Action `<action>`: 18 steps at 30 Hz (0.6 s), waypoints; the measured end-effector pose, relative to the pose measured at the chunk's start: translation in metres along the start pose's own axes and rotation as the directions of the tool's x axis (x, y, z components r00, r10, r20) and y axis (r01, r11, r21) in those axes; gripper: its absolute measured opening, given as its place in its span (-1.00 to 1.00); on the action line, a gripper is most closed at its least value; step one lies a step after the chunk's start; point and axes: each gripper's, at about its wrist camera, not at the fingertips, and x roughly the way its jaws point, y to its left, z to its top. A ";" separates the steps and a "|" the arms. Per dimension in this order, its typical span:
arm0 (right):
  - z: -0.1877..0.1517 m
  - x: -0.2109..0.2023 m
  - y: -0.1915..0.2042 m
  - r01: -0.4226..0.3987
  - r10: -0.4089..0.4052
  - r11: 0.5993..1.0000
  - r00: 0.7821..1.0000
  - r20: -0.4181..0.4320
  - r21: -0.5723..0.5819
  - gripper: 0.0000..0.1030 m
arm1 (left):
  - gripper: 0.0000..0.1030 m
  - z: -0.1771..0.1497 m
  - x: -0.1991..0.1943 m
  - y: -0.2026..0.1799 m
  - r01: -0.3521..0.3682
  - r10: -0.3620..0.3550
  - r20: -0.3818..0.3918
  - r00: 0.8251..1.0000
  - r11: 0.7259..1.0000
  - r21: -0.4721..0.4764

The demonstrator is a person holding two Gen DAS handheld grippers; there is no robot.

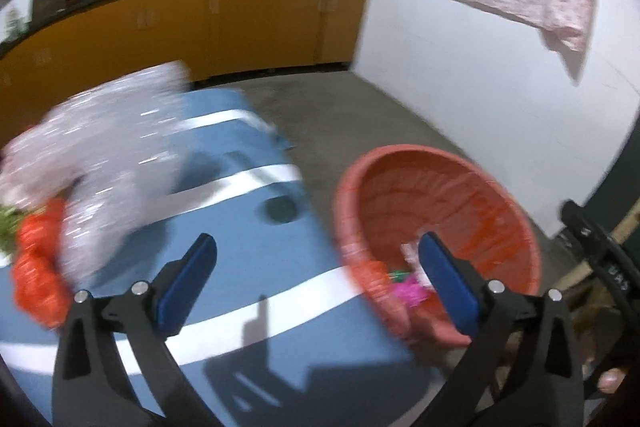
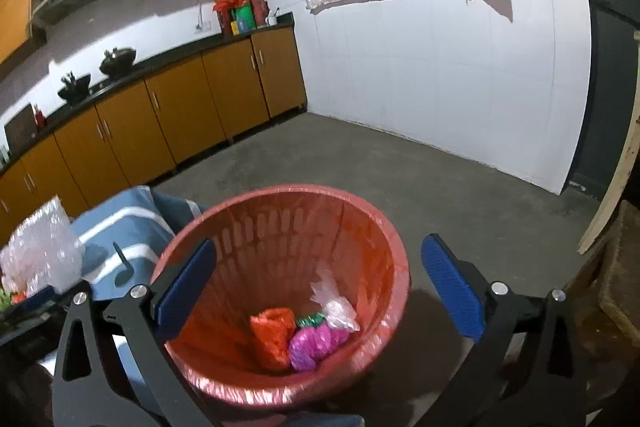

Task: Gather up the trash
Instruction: 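Move the left tool back to the table and grasp another red bag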

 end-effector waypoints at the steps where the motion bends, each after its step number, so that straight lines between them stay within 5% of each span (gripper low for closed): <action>1: -0.001 -0.001 0.002 -0.002 0.002 1.000 1.000 -0.004 -0.008 0.97 | 0.92 -0.001 -0.003 0.007 -0.021 0.021 -0.006 1.000 1.000 -0.014; 12: -0.027 -0.018 0.047 -0.161 0.157 0.986 0.984 -0.089 -0.041 0.97 | 0.92 -0.050 -0.065 0.134 -0.244 0.243 -0.030 0.970 0.954 -0.174; 18: -0.046 -0.024 0.094 -0.251 0.236 0.962 0.962 -0.136 -0.109 0.97 | 0.92 -0.079 -0.110 0.186 -0.326 0.345 0.079 0.935 0.926 -0.189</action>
